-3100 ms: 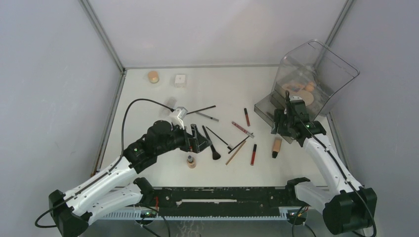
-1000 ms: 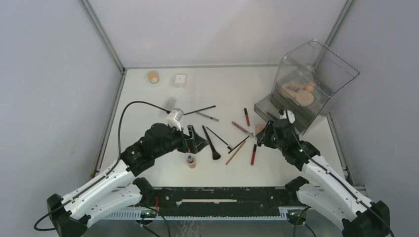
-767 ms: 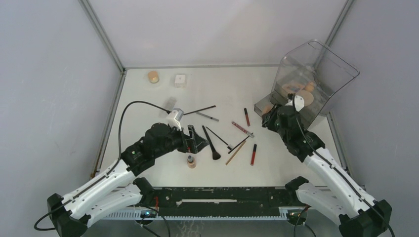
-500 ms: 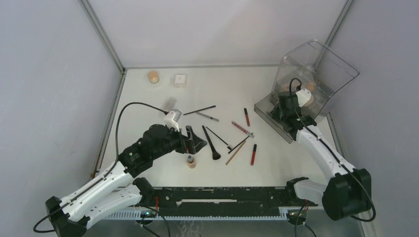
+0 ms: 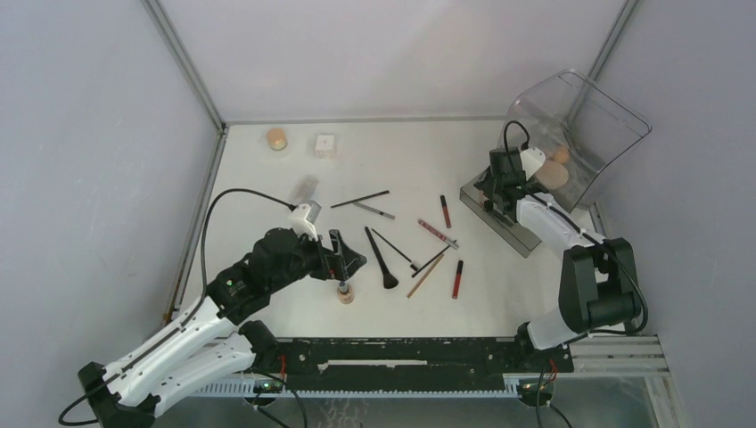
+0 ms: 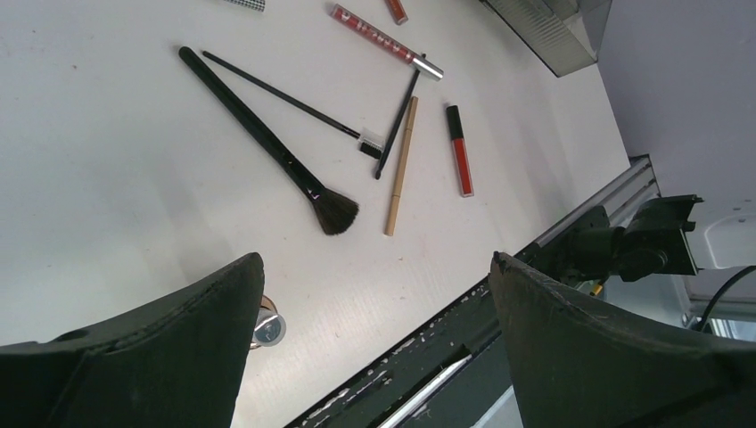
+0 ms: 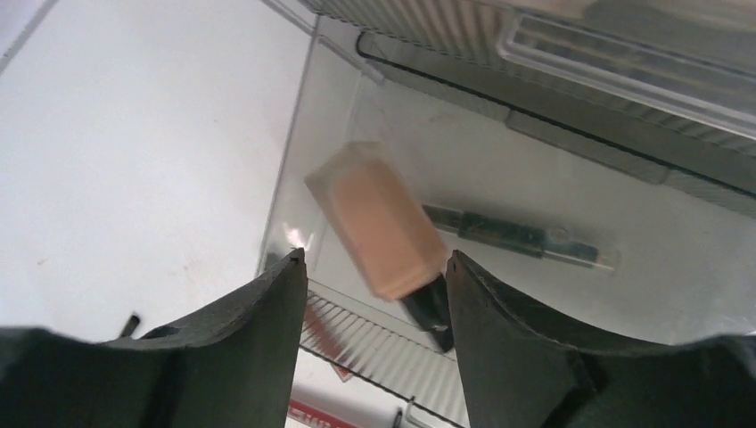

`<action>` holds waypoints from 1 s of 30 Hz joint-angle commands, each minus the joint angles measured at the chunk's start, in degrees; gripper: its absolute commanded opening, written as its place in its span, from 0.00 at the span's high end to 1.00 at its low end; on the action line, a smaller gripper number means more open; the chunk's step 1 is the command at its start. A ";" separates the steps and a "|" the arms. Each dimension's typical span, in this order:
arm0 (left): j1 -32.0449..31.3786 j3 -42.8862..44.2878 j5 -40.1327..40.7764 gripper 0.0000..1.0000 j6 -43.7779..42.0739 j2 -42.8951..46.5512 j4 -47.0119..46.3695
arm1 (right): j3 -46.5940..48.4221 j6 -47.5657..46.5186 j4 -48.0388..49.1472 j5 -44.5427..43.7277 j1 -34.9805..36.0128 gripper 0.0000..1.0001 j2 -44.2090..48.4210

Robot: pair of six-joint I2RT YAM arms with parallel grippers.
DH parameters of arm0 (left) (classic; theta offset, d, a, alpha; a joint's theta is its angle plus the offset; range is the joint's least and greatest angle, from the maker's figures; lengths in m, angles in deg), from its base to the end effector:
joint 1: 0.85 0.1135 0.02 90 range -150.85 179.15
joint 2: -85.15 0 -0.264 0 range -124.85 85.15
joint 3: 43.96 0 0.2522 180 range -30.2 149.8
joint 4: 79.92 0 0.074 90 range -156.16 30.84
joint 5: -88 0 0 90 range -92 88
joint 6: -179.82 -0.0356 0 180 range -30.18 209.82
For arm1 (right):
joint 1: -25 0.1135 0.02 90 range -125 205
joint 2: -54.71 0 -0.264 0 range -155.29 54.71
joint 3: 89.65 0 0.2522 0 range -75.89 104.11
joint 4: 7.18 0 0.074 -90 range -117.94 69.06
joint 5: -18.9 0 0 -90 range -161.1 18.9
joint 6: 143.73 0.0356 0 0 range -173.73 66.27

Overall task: Organize the makeup
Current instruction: Place the makeup in the drawer, then pick up the makeup from the center of the board.

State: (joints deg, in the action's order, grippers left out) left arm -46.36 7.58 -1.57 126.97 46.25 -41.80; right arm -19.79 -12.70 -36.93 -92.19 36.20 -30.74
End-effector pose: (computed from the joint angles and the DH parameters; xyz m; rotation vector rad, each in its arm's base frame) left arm 0.1120 -0.1136 0.2873 0.1507 2.1310 -0.8845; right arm 0.3138 0.0491 0.2326 0.7586 2.1678 0.0313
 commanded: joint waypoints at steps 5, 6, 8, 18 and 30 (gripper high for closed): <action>-0.12 0.53 2.53 0.00 -1.10 0.84 0.45 | 5.71 -3.22 2.68 1.34 0.18 0.28 2.20; -0.11 0.55 2.64 0.00 -1.11 0.51 0.32 | 5.63 -3.79 2.22 1.51 0.74 0.29 3.42; -0.15 0.54 2.65 0.00 -1.07 -0.16 -0.30 | 4.82 -5.64 2.31 2.78 2.16 0.31 6.21; 1.68 4.17 9.08 0.00 0.24 -4.51 2.00 | -1.46 -17.24 -1.06 9.69 20.25 0.36 17.33; 18.94 10.01 15.74 0.00 4.73 6.86 20.28 | -12.58 -21.01 9.52 7.07 57.46 0.19 17.57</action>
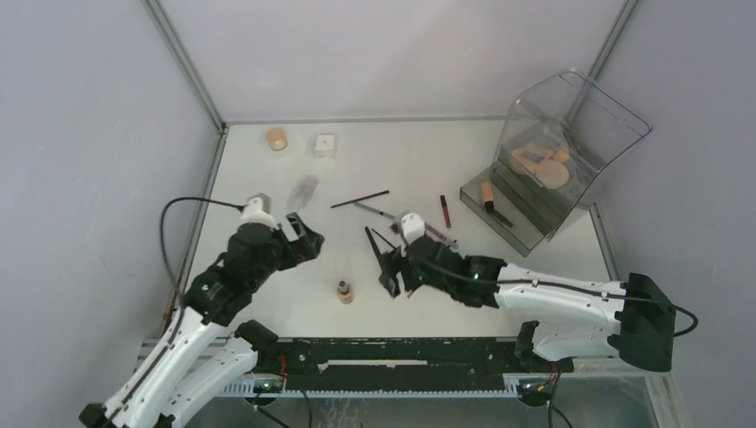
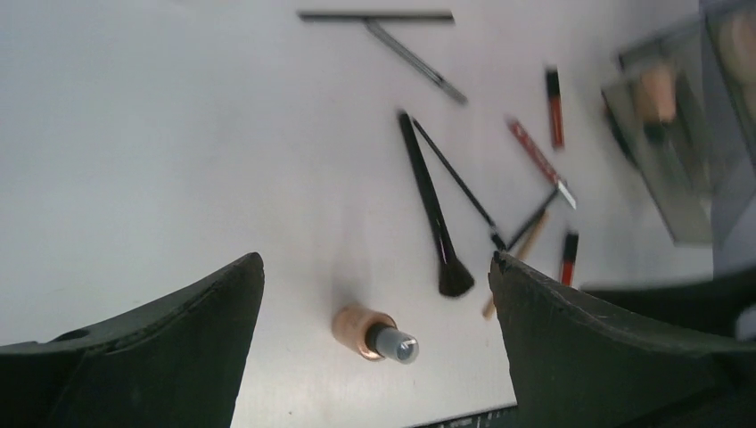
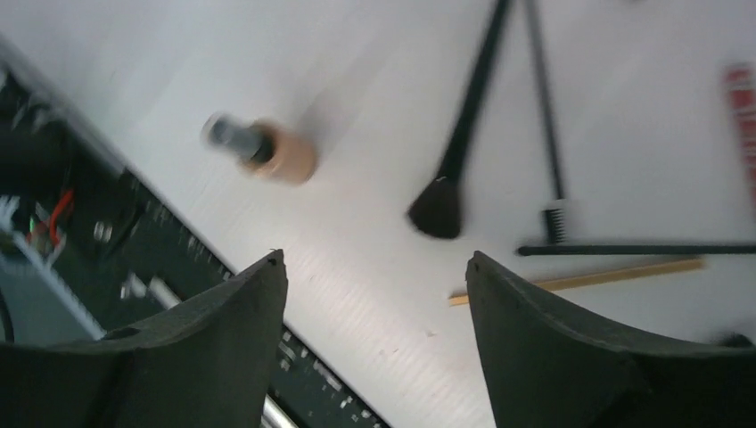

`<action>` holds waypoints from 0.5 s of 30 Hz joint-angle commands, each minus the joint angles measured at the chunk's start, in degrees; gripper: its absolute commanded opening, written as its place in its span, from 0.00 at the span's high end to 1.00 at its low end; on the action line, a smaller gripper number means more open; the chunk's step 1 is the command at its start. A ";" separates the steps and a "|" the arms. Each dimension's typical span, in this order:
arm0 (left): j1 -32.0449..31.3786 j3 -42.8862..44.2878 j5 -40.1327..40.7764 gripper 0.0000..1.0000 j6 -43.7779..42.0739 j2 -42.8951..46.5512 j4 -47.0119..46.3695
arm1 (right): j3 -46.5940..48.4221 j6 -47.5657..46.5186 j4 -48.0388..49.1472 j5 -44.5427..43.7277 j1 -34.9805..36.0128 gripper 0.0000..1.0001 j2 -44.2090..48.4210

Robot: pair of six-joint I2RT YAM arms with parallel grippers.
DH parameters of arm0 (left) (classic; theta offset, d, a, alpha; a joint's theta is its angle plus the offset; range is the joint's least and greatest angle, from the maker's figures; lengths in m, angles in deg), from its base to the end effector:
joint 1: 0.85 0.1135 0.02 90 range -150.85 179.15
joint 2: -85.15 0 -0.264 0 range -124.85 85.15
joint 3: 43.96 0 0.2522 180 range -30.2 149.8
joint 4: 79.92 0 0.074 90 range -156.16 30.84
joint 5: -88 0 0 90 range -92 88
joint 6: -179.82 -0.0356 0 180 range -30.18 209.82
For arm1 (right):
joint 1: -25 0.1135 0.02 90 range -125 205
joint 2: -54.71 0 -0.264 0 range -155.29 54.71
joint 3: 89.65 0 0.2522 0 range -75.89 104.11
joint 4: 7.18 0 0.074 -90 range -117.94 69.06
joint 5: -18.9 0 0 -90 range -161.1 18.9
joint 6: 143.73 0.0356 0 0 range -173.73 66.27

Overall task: Organize the makeup
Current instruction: Pick up the makeup from the center of the board.

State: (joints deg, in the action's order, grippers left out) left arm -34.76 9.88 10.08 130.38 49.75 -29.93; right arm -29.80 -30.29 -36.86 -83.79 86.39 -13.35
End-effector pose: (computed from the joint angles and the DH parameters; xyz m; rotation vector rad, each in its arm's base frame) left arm 0.1177 -0.0701 0.2893 -0.2522 2.1425 -0.5476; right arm 0.1298 0.2217 0.2556 -0.6214 2.1869 0.5623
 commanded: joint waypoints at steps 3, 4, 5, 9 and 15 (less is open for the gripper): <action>14.01 11.20 4.29 0.00 1.64 4.71 13.83 | -3.15 -5.54 16.07 -2.96 13.34 0.14 -4.59; 15.57 12.09 4.21 0.00 1.79 5.07 15.02 | -2.67 -6.03 17.62 -3.38 14.61 0.12 -6.63; 16.65 12.82 4.08 0.00 1.63 5.20 16.06 | -1.73 -6.27 18.49 -3.69 15.46 0.12 -8.93; 18.75 17.83 6.12 0.00 -1.17 4.37 20.94 | 2.51 -6.41 20.77 -6.23 16.79 0.11 -18.15; 19.07 19.92 6.77 0.00 -1.80 5.79 21.52 | 9.16 -7.02 23.08 -9.02 16.73 0.11 -29.80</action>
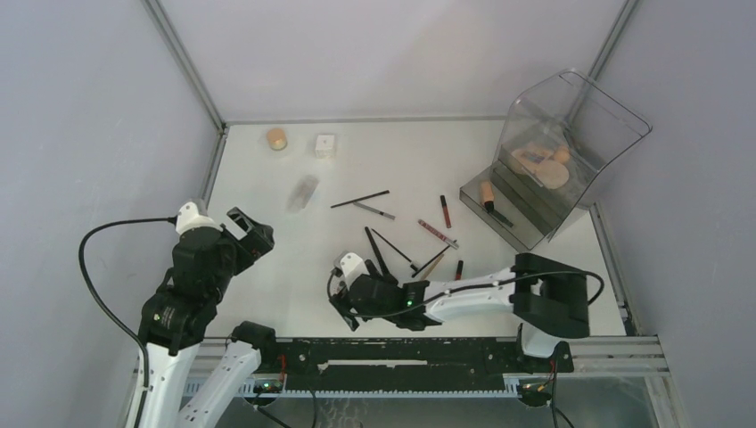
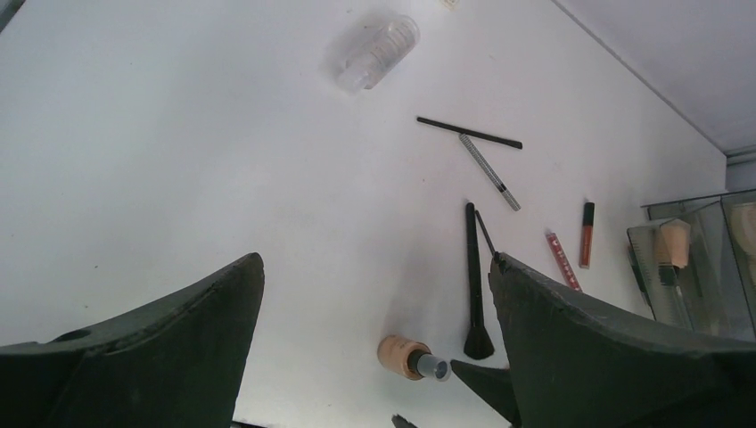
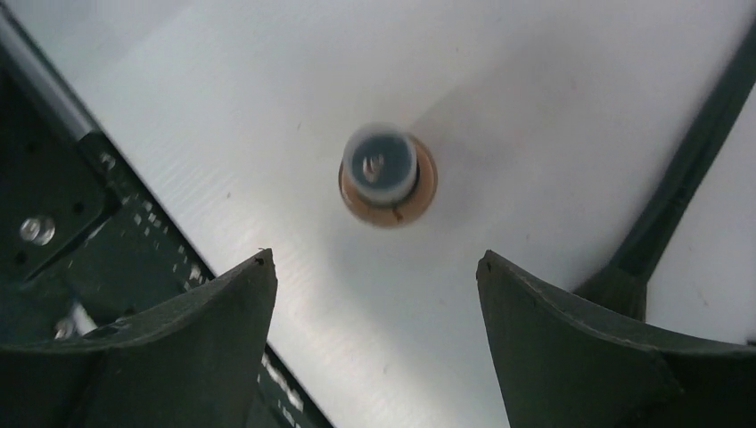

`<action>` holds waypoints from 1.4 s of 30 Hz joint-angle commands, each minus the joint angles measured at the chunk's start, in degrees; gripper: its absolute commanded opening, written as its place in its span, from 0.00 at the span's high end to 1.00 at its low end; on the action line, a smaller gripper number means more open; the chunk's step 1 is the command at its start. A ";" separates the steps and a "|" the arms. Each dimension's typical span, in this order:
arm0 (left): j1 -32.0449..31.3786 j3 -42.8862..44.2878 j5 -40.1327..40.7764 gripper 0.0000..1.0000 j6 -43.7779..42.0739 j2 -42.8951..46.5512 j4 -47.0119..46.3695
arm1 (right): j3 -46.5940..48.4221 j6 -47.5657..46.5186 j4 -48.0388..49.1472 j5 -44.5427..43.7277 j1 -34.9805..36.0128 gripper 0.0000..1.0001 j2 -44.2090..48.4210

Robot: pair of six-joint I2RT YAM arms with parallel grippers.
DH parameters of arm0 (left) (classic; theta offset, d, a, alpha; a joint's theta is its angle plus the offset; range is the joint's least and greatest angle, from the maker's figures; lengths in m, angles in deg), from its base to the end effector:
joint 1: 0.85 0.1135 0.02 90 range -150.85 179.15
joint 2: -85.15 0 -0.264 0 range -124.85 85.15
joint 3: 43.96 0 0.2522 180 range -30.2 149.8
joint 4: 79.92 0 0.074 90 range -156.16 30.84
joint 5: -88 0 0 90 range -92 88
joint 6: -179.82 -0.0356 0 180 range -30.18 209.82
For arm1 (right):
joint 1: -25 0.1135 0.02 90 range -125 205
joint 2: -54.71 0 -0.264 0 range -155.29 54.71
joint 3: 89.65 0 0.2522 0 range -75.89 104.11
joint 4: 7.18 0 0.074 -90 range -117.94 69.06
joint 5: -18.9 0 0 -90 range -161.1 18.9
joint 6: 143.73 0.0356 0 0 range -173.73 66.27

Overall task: Organize the makeup
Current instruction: Pick up the makeup from the center of the board, then place the makeup in the drawer.

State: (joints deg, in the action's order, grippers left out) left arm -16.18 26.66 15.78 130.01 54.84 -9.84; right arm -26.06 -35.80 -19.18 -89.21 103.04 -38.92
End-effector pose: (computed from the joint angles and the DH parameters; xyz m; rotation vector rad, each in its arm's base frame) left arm 0.0782 -0.0102 0.3563 -0.6277 1.9772 -0.2722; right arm 0.0803 0.3256 0.1785 -1.0147 2.0805 0.5168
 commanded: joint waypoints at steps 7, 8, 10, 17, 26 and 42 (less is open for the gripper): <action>0.48 1.38 0.95 0.00 -1.42 2.34 1.47 | 10.57 0.25 5.99 -2.89 -1.98 0.22 -12.93; 0.50 1.28 0.96 0.00 -1.42 2.54 1.44 | 10.64 0.98 6.20 -2.15 -2.50 0.28 -13.40; 0.53 1.02 1.02 0.00 -1.42 3.02 1.39 | 10.62 2.29 5.36 -1.51 -3.12 0.49 -12.85; 0.52 -0.73 0.11 0.00 -1.42 3.15 -0.05 | 10.21 1.34 -4.08 -8.56 -3.49 0.94 0.43; 0.55 -3.88 -2.40 0.00 -0.75 4.87 -4.03 | 6.11 2.76 -28.70 -17.97 -27.16 0.94 24.36; 0.48 -5.85 -5.88 0.00 -0.51 2.43 -7.05 | 15.92 -1.72 -38.25 -13.62 -62.46 0.87 10.40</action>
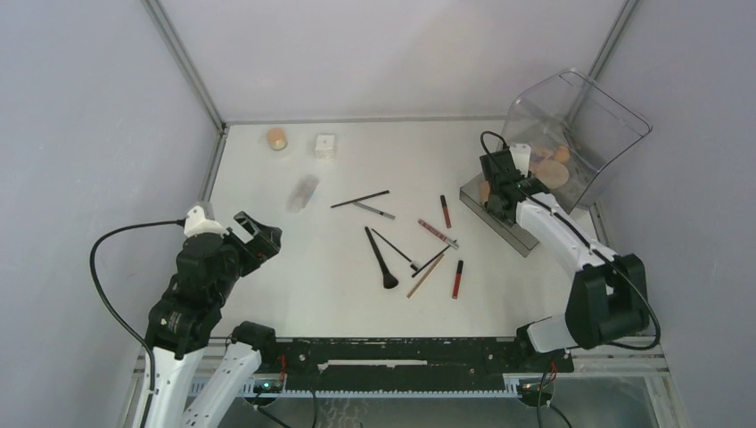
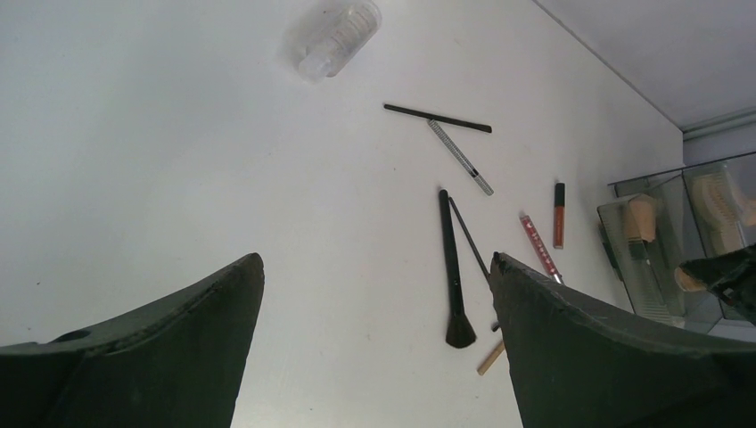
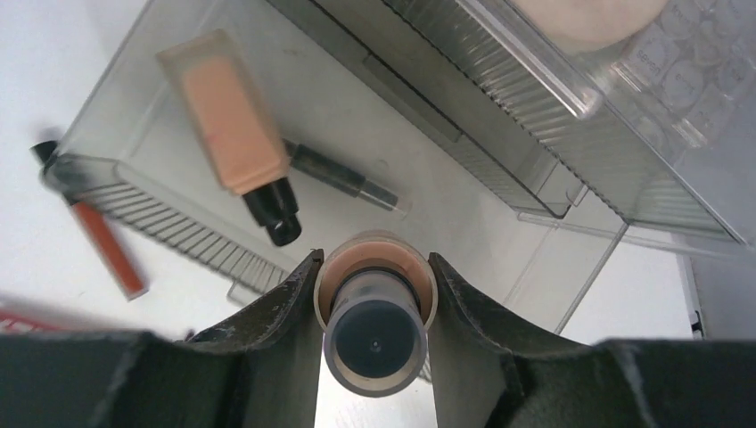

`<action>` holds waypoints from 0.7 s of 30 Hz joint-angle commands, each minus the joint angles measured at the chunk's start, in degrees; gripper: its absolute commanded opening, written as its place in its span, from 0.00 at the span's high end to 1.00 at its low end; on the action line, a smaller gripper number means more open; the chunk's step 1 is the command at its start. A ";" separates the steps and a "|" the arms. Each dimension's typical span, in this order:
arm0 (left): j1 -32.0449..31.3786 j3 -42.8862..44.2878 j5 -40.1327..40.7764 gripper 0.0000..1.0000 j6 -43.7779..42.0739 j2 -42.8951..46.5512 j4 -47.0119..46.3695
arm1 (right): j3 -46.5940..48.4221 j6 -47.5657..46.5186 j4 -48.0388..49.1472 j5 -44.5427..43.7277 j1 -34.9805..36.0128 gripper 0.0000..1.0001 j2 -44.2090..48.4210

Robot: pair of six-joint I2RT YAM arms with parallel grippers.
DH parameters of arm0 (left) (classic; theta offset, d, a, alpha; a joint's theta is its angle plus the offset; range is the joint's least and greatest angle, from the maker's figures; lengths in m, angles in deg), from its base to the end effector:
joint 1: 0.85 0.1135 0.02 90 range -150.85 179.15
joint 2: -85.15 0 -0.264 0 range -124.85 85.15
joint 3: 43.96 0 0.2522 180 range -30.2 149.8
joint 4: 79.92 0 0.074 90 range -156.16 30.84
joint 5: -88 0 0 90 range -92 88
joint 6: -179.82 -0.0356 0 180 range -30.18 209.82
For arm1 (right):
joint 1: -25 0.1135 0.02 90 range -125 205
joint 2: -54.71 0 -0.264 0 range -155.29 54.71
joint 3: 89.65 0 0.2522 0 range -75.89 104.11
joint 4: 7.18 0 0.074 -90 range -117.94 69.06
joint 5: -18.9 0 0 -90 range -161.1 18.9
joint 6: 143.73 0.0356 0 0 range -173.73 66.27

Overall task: Organize the makeup
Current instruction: Place the makeup in the drawer.

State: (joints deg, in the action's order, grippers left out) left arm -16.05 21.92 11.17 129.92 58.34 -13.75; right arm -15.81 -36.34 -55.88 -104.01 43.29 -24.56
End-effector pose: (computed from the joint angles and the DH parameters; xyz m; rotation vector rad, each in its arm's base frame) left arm 0.0763 -0.0123 0.3420 -0.5820 1.9663 -0.3714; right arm 0.2746 0.0704 0.2648 0.2060 2.3497 -0.4273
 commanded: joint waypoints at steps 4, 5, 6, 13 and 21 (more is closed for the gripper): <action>0.39 -1.34 -1.16 0.00 -0.57 -1.71 -3.43 | 9.76 -0.89 -2.26 3.37 -5.45 0.82 -10.16; 0.38 -1.47 -1.13 0.00 -0.55 -1.86 -3.59 | 10.22 -1.32 -1.59 4.06 -5.65 0.78 -11.30; 0.37 -1.67 -1.19 0.00 -0.62 -2.02 -3.81 | 11.02 -1.43 -1.17 4.49 -5.71 0.70 -12.45; 0.38 -1.75 -0.78 0.00 -1.32 -3.20 -4.05 | 16.01 -1.78 -1.86 6.01 -5.55 0.28 -15.89; 0.40 -2.79 -2.26 0.00 -0.86 -3.95 -5.57 | 13.85 -2.54 -0.35 5.45 -3.11 0.42 -10.44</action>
State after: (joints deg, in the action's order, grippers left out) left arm -16.05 21.11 10.60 129.88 55.00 -15.98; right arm -2.00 -38.01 -58.43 -98.00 38.61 -40.16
